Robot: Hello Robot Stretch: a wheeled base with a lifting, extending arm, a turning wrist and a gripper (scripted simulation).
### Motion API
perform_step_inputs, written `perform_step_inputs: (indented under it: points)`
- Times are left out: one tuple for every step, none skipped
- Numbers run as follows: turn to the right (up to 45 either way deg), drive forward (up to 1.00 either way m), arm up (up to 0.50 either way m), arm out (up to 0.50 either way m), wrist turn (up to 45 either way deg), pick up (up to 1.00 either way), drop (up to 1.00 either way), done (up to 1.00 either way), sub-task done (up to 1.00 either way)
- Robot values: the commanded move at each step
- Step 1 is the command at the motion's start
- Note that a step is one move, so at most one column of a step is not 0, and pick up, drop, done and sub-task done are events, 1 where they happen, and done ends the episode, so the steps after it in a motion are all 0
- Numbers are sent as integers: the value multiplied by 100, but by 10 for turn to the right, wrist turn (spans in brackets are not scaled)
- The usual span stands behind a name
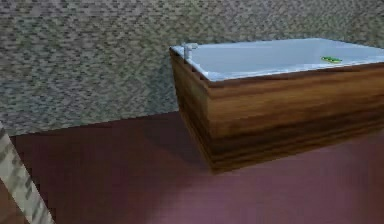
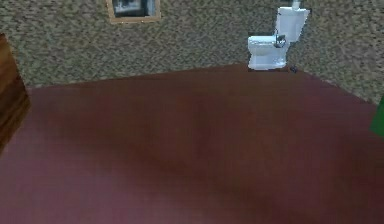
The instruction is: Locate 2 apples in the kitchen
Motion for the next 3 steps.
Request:
perform_step_inputs:
  points:
    - [0, 30, 0, 0, 0, 0, 0, 0, 0]
    - [-330, 0, 0, 0, 0, 0, 0, 0, 0]
    - [0, 65, 0, 0, 0, 0, 0, 0, 0]
